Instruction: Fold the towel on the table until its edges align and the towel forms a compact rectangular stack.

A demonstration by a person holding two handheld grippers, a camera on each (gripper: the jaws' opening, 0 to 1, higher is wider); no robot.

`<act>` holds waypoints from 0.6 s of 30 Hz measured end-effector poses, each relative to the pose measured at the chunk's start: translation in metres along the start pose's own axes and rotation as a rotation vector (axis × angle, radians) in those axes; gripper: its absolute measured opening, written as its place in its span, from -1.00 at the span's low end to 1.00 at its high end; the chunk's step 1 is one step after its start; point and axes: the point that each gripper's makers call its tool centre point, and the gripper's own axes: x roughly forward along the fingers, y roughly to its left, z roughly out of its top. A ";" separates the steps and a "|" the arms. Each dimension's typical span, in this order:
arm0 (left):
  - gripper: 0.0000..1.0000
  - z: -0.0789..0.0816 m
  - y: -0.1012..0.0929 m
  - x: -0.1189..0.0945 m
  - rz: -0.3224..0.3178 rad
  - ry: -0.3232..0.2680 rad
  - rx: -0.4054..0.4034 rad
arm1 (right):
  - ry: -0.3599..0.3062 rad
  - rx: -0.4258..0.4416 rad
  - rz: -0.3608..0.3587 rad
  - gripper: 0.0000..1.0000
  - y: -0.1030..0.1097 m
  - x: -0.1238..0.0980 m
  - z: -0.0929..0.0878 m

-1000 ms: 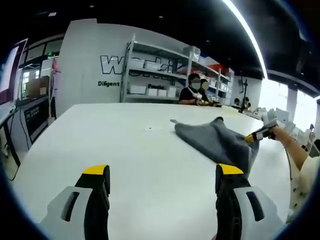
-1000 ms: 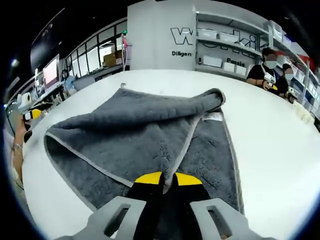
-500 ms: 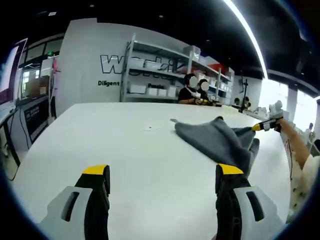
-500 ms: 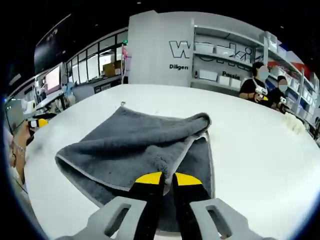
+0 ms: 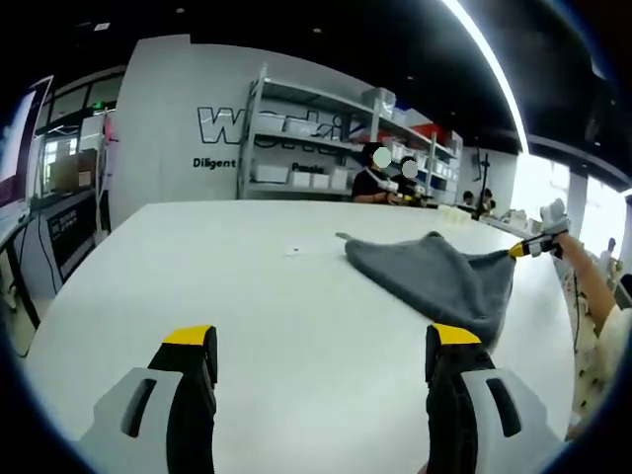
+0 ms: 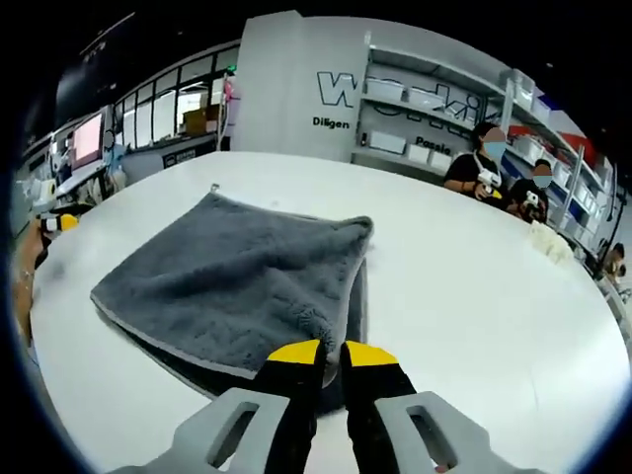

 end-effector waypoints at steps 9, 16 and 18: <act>0.71 -0.002 -0.001 0.000 0.000 0.005 0.002 | 0.111 -0.026 -0.007 -0.90 -0.009 0.020 -0.045; 0.71 -0.003 -0.001 0.001 -0.001 0.010 0.002 | 0.130 -0.039 -0.020 -0.81 -0.010 0.031 -0.060; 0.71 -0.003 -0.001 0.001 -0.002 0.010 0.002 | 0.128 -0.056 -0.045 -0.69 -0.015 0.030 -0.059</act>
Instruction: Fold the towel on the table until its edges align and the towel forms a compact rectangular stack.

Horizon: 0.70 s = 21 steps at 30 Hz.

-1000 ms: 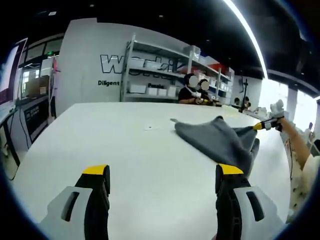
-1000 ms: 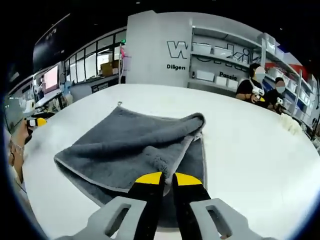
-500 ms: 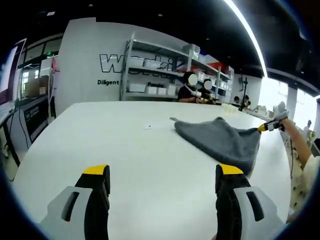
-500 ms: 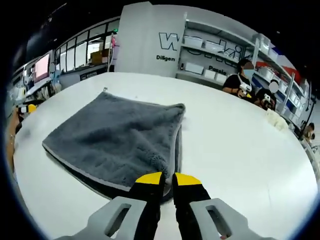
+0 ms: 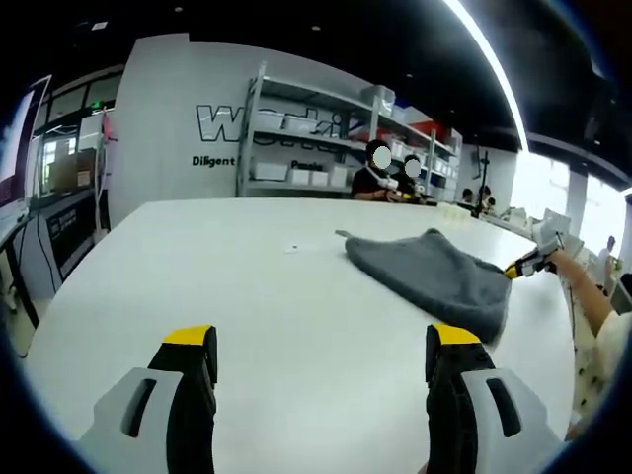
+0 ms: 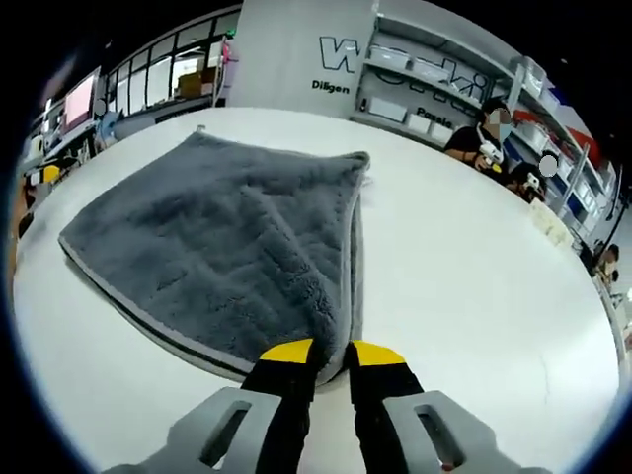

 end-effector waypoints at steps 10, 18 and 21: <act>0.71 0.000 -0.002 0.000 -0.007 0.003 0.004 | -0.177 0.012 -0.070 -0.09 -0.012 -0.019 0.027; 0.71 -0.004 -0.003 0.003 -0.010 0.018 0.012 | -0.296 0.109 -0.052 0.32 0.003 -0.025 0.048; 0.71 -0.006 -0.006 0.004 -0.031 0.030 0.012 | -0.298 0.113 -0.035 0.57 0.016 -0.013 0.054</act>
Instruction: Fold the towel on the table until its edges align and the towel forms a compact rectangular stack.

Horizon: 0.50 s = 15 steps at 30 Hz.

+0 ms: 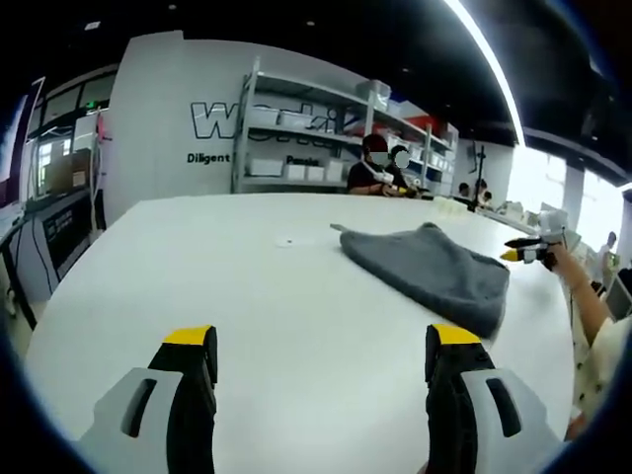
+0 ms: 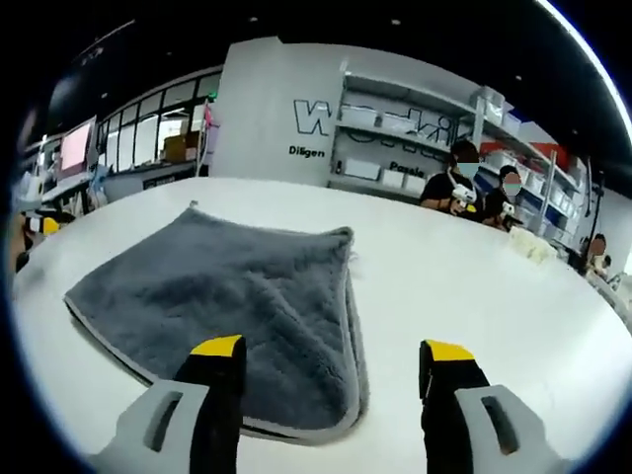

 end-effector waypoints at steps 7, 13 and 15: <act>0.70 -0.006 0.001 0.004 -0.007 0.020 -0.005 | -0.089 0.100 0.001 0.99 0.009 0.019 0.016; 0.70 -0.012 -0.003 0.009 -0.034 0.033 -0.026 | -0.085 0.127 0.020 0.99 0.010 0.026 0.006; 0.70 -0.011 -0.007 0.010 -0.048 0.030 -0.031 | -0.088 0.125 0.032 0.99 0.012 0.024 0.000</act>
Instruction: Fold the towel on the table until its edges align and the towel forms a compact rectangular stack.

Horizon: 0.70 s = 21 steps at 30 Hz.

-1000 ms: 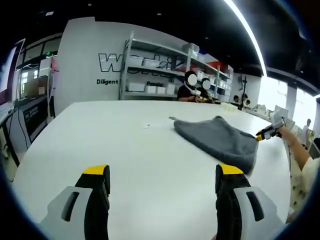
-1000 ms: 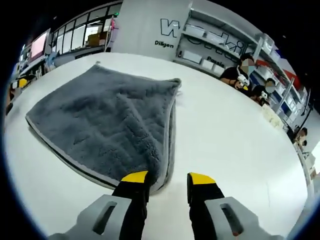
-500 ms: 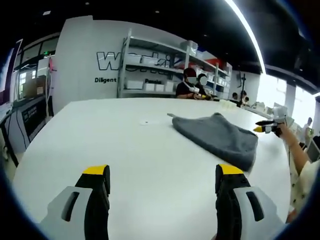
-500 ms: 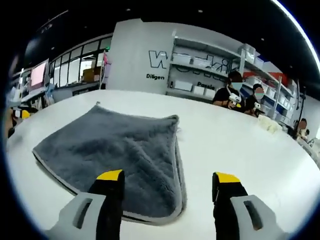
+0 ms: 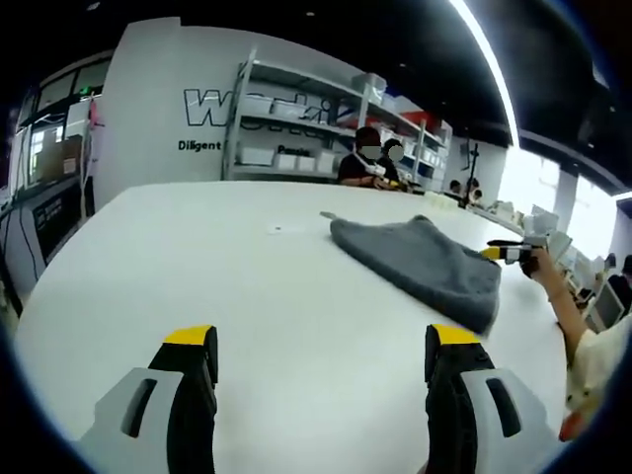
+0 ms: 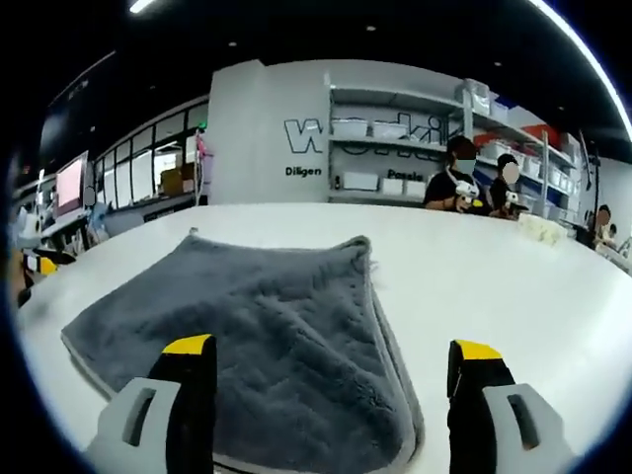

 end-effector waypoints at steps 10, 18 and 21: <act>0.69 0.003 -0.017 0.004 -0.023 -0.025 0.025 | 0.013 -0.093 -0.042 0.99 -0.001 -0.008 -0.002; 0.65 -0.016 -0.070 0.019 -0.134 0.005 -0.018 | -0.022 -0.057 0.044 0.99 0.017 -0.010 0.005; 0.62 -0.015 -0.093 0.022 -0.177 -0.010 -0.031 | -0.040 -0.043 0.052 0.98 0.019 -0.013 0.009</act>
